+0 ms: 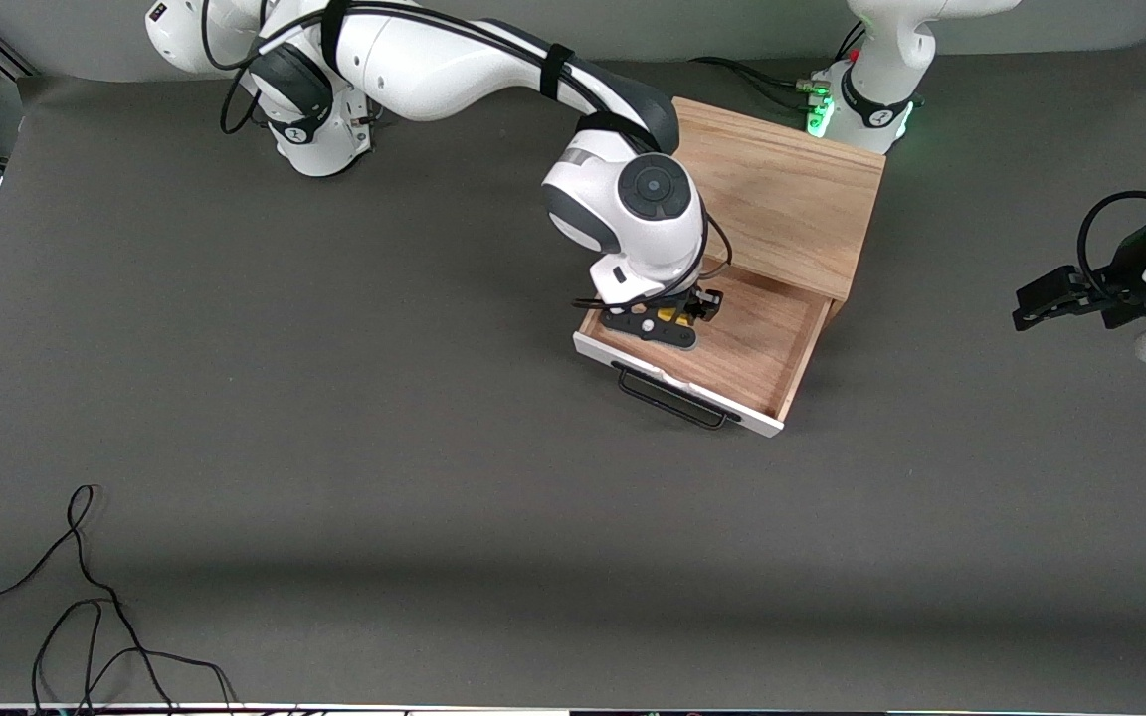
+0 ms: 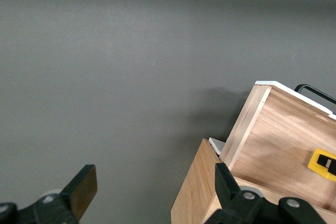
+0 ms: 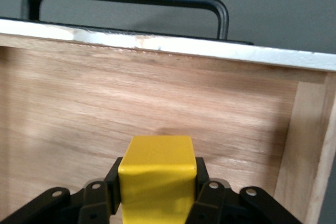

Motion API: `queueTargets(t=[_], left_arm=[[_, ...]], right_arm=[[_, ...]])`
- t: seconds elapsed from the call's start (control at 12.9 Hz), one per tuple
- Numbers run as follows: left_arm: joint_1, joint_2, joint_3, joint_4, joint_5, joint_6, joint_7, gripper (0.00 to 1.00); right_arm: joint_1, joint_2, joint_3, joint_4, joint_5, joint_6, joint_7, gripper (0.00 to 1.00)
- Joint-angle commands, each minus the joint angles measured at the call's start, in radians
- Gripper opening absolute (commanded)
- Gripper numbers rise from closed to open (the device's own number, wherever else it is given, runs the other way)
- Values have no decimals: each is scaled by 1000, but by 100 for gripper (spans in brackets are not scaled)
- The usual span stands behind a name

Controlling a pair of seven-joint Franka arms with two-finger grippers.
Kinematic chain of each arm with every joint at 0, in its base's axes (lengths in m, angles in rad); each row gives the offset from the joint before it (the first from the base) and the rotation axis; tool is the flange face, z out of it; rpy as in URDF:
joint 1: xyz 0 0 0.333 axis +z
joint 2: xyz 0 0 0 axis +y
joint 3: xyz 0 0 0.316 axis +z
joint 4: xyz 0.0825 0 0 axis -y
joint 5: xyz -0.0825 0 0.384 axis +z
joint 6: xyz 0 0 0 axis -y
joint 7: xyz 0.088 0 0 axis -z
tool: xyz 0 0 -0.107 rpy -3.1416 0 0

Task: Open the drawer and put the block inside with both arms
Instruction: 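Lower the cube into the drawer and open the right gripper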

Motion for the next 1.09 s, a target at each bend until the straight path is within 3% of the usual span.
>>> queueTargets(t=[0.0, 0.08, 0.62, 1.01], left_arm=[[-17, -28, 13, -25, 9, -4, 17, 100], [-17, -26, 13, -25, 9, -6, 16, 100], [-15, -19, 13, -14, 8, -18, 19, 100], [-15, -17, 13, -14, 8, -18, 19, 100]], right_arm=[[14, -3, -6, -15, -26, 29, 51, 68], [14, -3, -6, -17, -27, 40, 52, 100], [13, -21, -8, -8, -40, 29, 51, 100], [-79, -190, 2, -15, -36, -83, 36, 100]])
